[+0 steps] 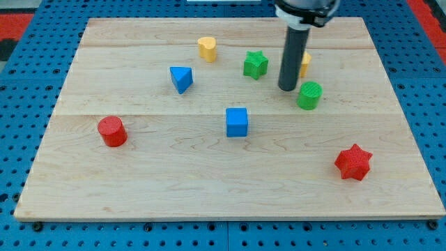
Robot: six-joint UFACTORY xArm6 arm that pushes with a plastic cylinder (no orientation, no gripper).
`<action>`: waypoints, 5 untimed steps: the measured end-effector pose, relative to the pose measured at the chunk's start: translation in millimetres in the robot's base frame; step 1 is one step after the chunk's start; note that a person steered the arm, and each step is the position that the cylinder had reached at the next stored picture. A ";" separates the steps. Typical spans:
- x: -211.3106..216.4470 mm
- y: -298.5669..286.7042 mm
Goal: Push the green circle to the right side of the board
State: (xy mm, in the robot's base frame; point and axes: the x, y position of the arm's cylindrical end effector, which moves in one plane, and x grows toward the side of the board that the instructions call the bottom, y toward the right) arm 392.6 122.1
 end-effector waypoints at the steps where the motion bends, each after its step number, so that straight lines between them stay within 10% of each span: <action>1: 51.1 20.8; 5: 72.4 33.1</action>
